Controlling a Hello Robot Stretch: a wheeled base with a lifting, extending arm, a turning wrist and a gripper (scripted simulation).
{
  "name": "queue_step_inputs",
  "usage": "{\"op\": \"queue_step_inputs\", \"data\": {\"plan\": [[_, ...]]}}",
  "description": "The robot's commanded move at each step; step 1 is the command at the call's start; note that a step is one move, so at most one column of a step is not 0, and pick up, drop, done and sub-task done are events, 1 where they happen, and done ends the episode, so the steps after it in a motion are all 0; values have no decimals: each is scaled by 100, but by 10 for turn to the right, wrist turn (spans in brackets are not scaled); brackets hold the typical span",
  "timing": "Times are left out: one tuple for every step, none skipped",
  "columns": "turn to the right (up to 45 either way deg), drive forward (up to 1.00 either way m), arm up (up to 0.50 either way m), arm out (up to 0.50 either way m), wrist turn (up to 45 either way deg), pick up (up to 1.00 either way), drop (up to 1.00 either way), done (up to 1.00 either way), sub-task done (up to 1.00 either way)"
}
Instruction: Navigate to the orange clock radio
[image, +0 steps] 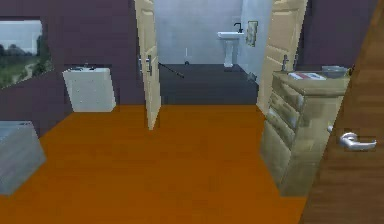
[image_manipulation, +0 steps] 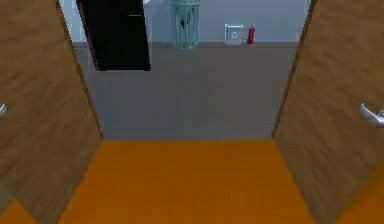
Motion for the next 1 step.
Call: {"op": "queue_step_inputs", "data": {"plan": [[0,100,0,0,0,0,0,0,0]]}}
